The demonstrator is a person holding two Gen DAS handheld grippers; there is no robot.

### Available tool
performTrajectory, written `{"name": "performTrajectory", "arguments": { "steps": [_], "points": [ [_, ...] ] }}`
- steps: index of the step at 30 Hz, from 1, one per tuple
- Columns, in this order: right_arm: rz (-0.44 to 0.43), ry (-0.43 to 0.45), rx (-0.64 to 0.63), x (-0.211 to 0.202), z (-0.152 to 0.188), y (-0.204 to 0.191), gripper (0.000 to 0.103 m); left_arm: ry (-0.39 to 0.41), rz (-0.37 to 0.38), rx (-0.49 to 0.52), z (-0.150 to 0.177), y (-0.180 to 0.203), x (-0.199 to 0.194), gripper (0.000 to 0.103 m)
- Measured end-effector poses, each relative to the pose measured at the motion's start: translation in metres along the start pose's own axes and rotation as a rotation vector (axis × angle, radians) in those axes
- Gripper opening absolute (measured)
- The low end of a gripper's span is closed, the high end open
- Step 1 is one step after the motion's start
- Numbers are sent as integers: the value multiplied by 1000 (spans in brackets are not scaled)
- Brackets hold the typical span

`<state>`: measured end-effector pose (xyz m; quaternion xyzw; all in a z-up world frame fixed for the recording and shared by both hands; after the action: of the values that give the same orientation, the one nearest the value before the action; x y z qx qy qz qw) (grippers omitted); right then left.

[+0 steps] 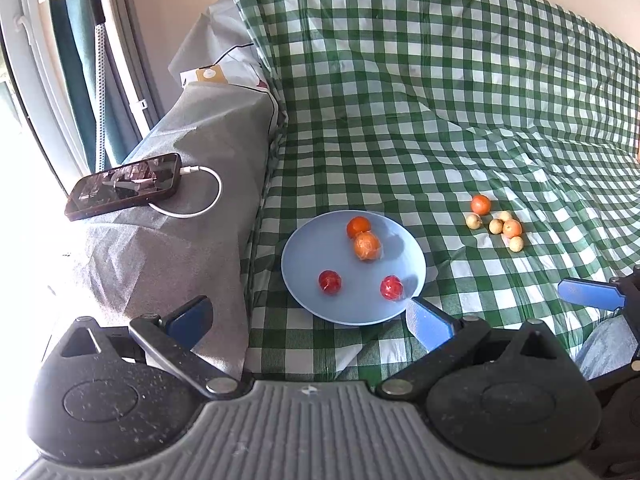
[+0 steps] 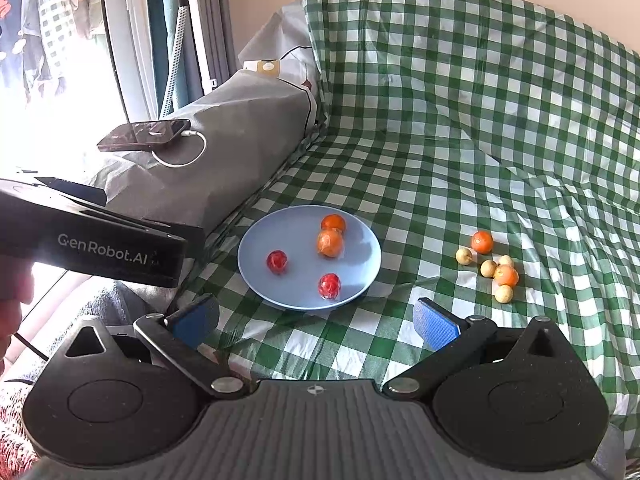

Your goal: Organize fruits

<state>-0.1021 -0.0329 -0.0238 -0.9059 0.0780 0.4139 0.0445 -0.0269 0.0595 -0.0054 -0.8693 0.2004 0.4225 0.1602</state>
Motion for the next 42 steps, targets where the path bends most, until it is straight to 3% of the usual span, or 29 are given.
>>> {"name": "performTrajectory", "arguments": {
  "steps": [21,42],
  "points": [
    [-13,-6,12,6,4,8,102,-22,-7,26,-1,5,9,103],
    [2,3,182,30,6,51,102,-82,-25,59,-19,23,38,103]
  ]
}}
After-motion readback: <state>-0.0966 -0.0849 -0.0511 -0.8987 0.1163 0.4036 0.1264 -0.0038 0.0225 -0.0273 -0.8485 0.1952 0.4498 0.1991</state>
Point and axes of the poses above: each gripper's, at about its wrist camera, not at the fingertips, and x roughly the way its jaws point, y to its right, z to its underside, the point moved 8 cm from there along x, roughly the way its jaws point, and after that the axes turned 7 degrees about -y, right-handed, at the moved point
